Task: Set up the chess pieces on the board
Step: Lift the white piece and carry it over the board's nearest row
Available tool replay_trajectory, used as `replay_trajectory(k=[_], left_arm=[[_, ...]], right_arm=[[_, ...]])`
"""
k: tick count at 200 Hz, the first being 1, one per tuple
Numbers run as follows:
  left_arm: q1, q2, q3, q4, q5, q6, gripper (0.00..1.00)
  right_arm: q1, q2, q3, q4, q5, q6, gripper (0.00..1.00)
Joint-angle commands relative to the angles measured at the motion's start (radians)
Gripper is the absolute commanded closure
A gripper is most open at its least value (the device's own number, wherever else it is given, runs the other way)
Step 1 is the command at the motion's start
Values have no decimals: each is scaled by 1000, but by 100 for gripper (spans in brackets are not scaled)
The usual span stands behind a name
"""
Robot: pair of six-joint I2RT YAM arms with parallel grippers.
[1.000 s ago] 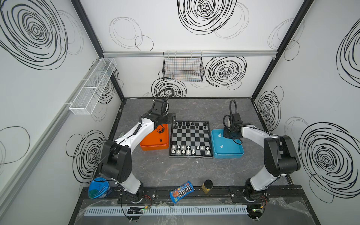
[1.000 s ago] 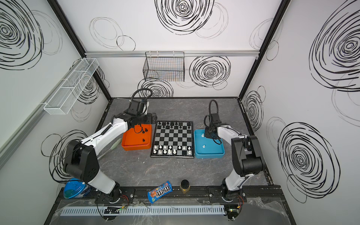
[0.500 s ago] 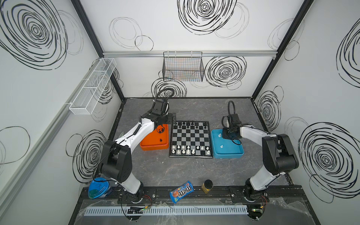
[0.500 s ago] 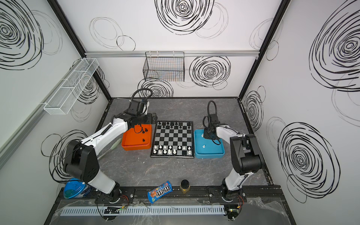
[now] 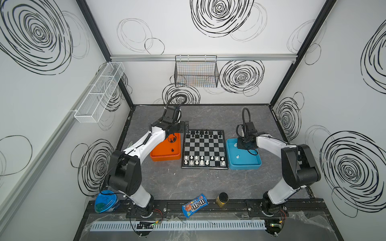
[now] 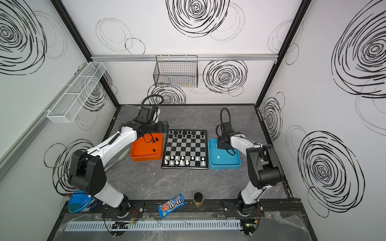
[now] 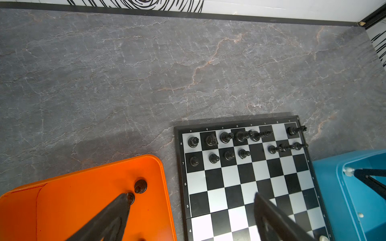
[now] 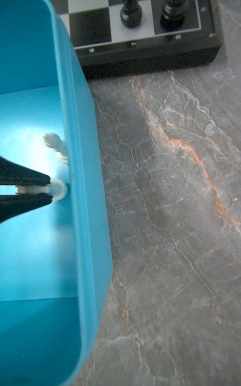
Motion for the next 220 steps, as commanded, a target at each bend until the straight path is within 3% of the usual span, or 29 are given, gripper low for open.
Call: replay_trajectory(k=[1,53,123,175,220], left_arm=[[8,6,11,14,8,2,4],[8,10,10,13,5,3,4],[13,18,12,9,-10,6,4],[16,20,11,10,-13,2,4],[19,19,12,10,-9,3,4]], right_arm=[[19,-84,38,-72,44,3,95],[104,-217,65,-189,53,22,96],[390,-307,32,-217,63,213,96],[563,-272,-15,-161,80,346,96],[618,-225,-30,-136,96,397,96]])
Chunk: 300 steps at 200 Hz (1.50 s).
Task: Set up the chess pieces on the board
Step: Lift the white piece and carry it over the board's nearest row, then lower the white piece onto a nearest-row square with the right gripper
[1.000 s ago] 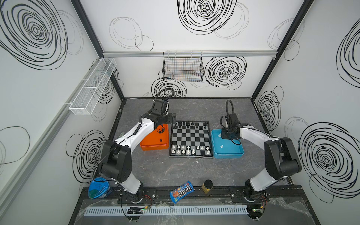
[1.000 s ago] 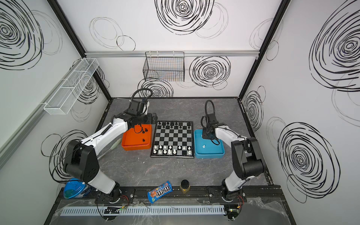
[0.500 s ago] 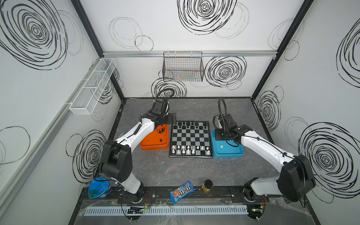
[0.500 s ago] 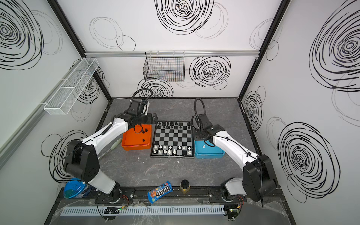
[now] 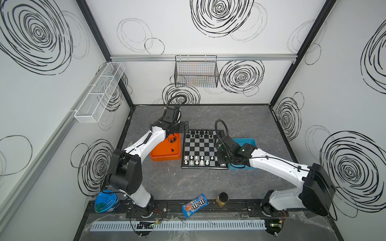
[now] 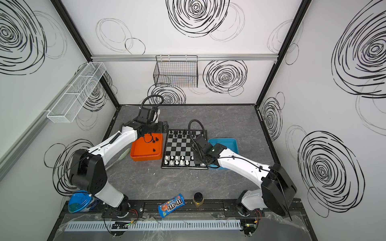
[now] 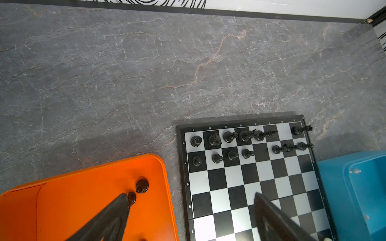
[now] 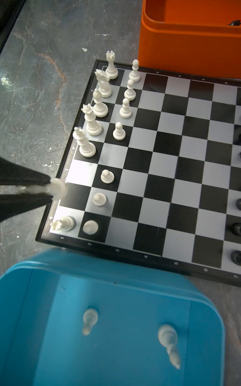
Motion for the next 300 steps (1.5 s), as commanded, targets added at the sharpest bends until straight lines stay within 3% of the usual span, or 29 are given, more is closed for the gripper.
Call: replay_trajectory(k=[1,300], left_arm=[[12,6,12,11,-5,2,4],[14,5,11,13,13,-2,4]], right_arm=[[19,23,-18,22,43,68,96],[42,158,0,34,73,69,94]])
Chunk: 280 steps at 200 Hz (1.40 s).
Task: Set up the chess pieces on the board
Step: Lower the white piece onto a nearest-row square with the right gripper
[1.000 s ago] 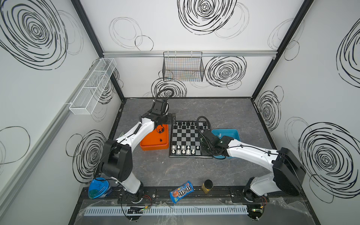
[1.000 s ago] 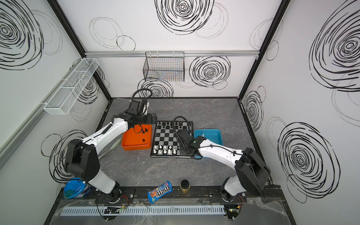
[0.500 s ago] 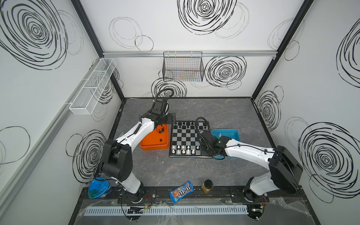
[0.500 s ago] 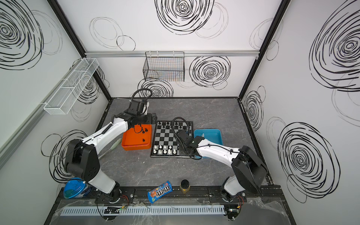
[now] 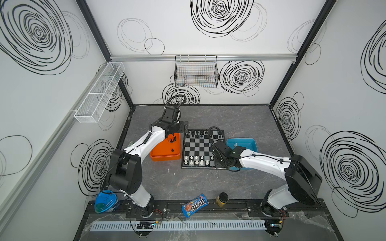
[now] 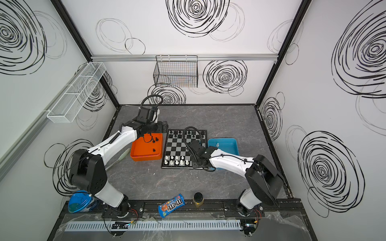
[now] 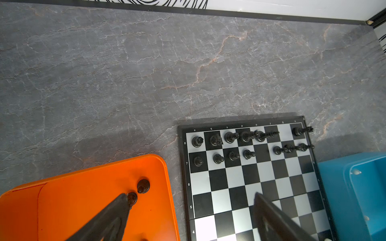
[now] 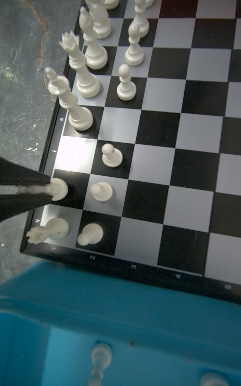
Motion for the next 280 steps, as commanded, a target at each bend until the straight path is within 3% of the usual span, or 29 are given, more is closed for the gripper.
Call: replay_trajectory(k=[1,280], left_arm=[[9,5,11,13,8,-2,4],[9,7,12,9,22,-3,4]], right_arm=[[6,15,31,-6,40,14,94],[3,72,50,-10,45,5,92]])
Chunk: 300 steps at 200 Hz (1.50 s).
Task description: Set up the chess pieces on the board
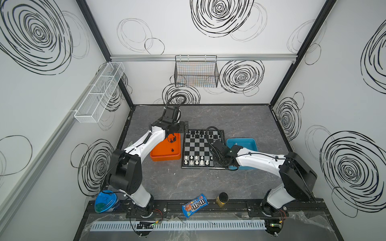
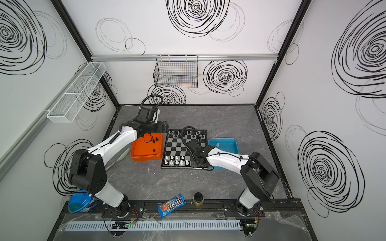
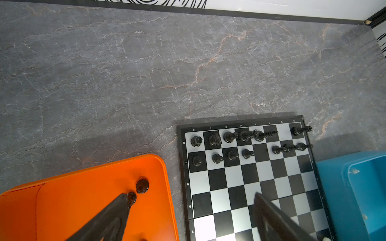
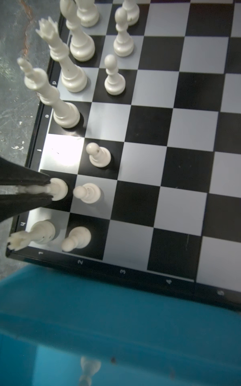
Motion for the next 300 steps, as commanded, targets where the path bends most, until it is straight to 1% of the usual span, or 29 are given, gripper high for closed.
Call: replay_trajectory(k=[1,96,300], left_arm=[[9,7,12,9,9,-3,4],[9,7,12,9,12,-5,4],[2,7,14,7,13,-5,4]], right_arm=[[3,17,19,-17,27,6,92],[6,17,40,-67,44,1,92],[13,35,49,-80,6,-11,94]])
